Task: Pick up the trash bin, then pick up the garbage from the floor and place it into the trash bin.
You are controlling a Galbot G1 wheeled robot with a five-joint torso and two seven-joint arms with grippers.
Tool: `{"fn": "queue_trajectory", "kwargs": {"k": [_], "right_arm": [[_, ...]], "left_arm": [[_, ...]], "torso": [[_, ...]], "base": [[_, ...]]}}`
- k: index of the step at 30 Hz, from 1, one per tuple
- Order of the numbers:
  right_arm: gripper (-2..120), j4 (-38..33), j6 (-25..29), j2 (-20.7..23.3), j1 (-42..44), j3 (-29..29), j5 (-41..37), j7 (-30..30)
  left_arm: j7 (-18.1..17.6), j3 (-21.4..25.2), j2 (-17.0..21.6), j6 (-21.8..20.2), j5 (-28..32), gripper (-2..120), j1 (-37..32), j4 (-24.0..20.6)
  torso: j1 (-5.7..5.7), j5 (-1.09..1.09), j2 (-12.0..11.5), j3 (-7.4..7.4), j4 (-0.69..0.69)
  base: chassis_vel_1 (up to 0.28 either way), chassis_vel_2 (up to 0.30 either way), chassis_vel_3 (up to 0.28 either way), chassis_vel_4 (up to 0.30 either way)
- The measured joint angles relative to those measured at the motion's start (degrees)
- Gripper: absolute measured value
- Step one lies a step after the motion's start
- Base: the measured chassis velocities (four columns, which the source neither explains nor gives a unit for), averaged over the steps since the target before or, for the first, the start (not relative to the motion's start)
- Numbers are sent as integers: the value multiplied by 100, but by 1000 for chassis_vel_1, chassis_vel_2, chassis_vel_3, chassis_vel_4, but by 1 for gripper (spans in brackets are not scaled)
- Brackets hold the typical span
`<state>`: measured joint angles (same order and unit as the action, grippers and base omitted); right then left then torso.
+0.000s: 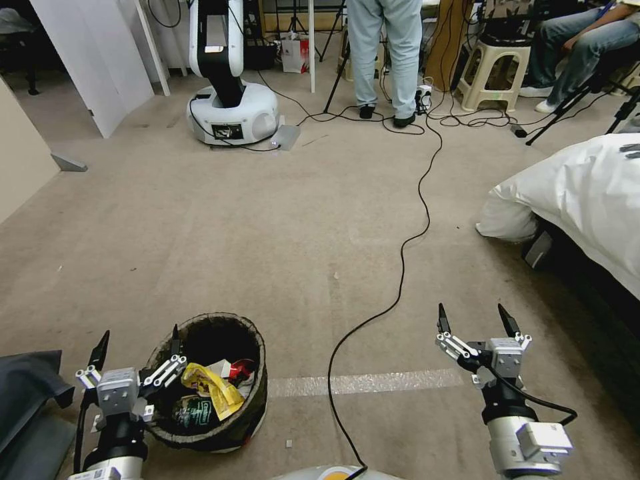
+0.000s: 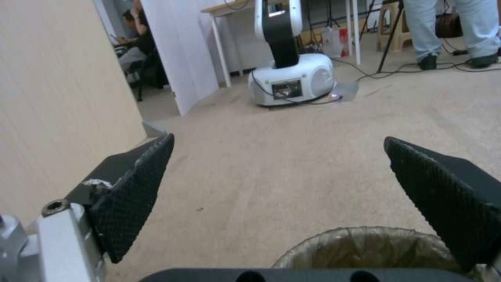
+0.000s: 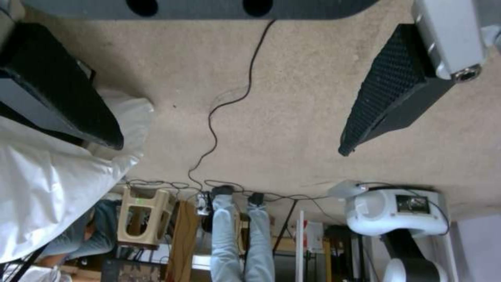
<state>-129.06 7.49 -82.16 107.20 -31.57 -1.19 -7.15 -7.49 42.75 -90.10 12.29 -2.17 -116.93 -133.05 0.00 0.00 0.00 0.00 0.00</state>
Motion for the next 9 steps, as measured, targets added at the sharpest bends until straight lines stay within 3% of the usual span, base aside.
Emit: {"fn": "queue_trajectory", "kwargs": {"k": [9], "right_arm": [[100,3,-3,3,-3,1,-4,-3]], "left_arm": [[7,5,0,-13,5,100,4,1]], "torso": [[0,0,0,0,0]], "base": [[0,0,0,0]]}}
